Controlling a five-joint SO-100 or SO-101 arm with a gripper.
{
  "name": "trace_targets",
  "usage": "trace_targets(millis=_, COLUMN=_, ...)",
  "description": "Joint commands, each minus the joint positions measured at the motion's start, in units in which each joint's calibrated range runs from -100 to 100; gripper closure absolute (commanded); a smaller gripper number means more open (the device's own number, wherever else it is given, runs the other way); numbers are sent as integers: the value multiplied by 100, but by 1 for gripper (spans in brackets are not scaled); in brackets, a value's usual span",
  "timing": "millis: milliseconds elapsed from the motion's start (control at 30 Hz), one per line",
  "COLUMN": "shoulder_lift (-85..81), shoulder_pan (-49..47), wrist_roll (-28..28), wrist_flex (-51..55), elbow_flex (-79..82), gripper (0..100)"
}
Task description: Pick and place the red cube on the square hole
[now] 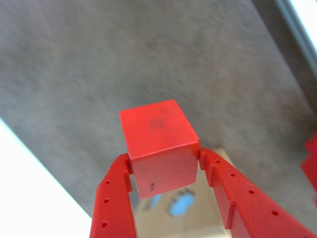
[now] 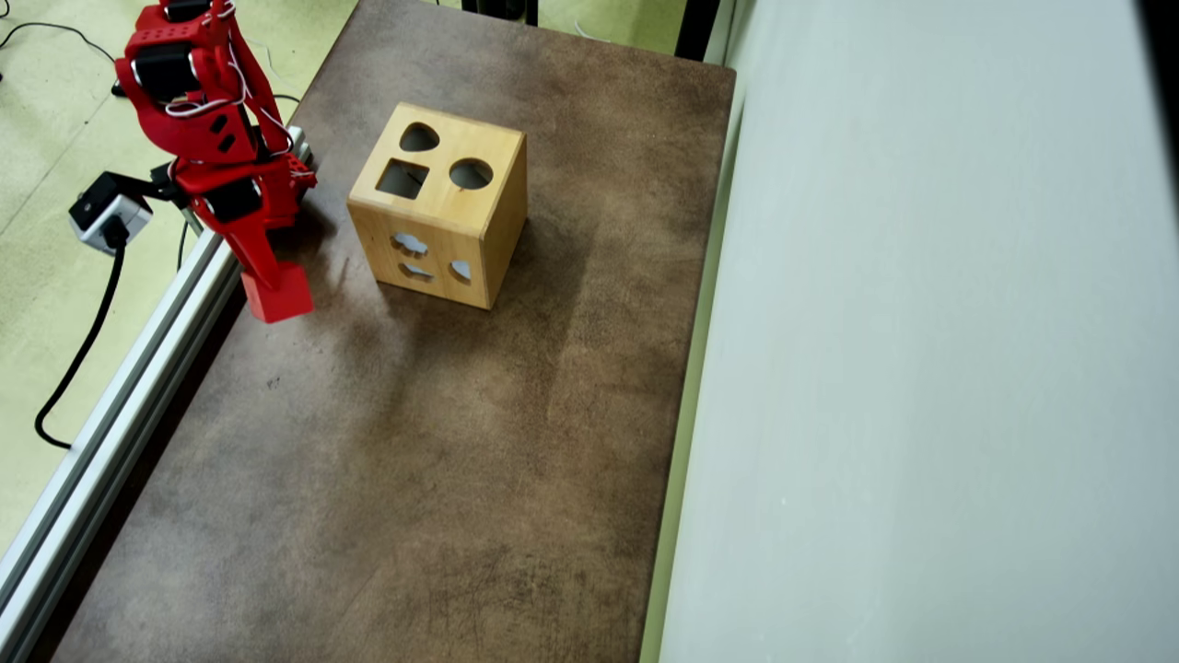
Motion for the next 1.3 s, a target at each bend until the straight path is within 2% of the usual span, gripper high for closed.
trace_targets(millis=0, shoulder_lift=-580, shoulder_pan=-124, wrist_roll=29, wrist_flex=558, elbow_flex=-169, gripper=98)
trace_targets(millis=300, shoulder_lift=-1446, shoulder_pan=-562, wrist_roll=-10, wrist_flex=639, elbow_flex=-724, gripper=98)
trace_targets(millis=700, shoulder_lift=-1455, shoulder_pan=-2330, wrist_roll=-39, wrist_flex=655, elbow_flex=-876, gripper=98)
trace_targets(millis=1267, shoulder_lift=-1378, shoulder_pan=-4455, wrist_roll=-1275, wrist_flex=655, elbow_flex=-768, gripper=98)
